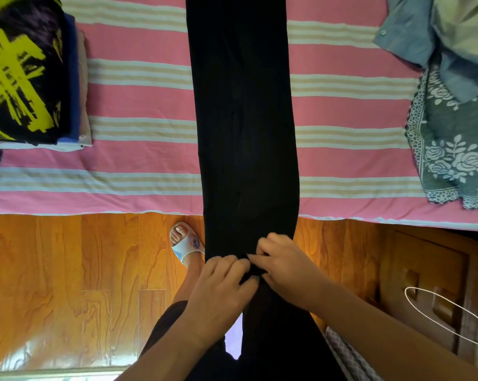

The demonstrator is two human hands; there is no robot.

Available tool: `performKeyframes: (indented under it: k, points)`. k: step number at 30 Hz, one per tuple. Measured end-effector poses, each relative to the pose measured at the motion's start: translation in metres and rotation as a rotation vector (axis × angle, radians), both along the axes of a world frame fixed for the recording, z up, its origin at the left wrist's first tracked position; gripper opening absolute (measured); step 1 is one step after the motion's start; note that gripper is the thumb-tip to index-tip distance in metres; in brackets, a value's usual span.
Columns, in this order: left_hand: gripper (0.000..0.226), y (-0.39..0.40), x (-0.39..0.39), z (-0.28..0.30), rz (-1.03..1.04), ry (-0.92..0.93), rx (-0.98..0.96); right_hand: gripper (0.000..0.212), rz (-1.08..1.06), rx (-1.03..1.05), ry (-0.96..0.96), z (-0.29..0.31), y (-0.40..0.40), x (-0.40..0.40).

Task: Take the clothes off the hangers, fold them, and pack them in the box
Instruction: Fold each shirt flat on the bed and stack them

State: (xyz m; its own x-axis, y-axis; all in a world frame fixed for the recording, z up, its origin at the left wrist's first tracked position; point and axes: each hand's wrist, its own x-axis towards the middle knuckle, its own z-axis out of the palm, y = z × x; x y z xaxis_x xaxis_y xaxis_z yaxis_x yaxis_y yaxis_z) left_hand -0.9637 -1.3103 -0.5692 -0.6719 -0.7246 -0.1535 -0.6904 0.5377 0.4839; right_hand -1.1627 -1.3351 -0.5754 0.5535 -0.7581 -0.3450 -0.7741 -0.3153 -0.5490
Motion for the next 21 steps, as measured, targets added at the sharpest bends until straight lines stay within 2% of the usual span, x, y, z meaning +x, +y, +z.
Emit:
performKeyframes:
  k: [3, 6, 8, 10, 13, 17, 20, 21]
  points:
    - [0.036, -0.003, -0.001, -0.001, -0.016, -0.014, 0.017, 0.028, -0.079, 0.033, -0.027, -0.004, 0.005, -0.003]
    - [0.024, -0.006, -0.004, -0.004, -0.042, 0.05, 0.02, 0.022, -0.059, 0.054, -0.009, -0.001, 0.008, -0.011]
    - [0.028, -0.007, -0.005, -0.006, -0.041, 0.086, 0.046, 0.033, -0.115, 0.065, 0.03, 0.003, 0.012, -0.015]
    - [0.032, -0.006, -0.006, -0.008, -0.023, 0.111, 0.056, 0.044, -0.365, 0.11, 0.119, 0.006, 0.018, -0.016]
    - [0.035, -0.007, -0.007, -0.008, -0.006, 0.137, 0.062, 0.035, -0.846, 0.245, 0.213, 0.009, 0.028, -0.017]
    - [0.035, -0.012, -0.006, -0.006, -0.06, 0.122, 0.088, 0.028, -1.158, 0.277, 0.214, 0.016, 0.049, -0.027]
    - [0.046, -0.012, -0.006, -0.002, -0.166, 0.1, 0.114, 0.017, -1.094, 0.339, 0.229, 0.021, 0.059, -0.029]
    - [0.056, -0.012, -0.007, -0.002, -0.186, 0.086, 0.144, 0.025, -0.988, 0.279, 0.256, 0.022, 0.06, -0.032]
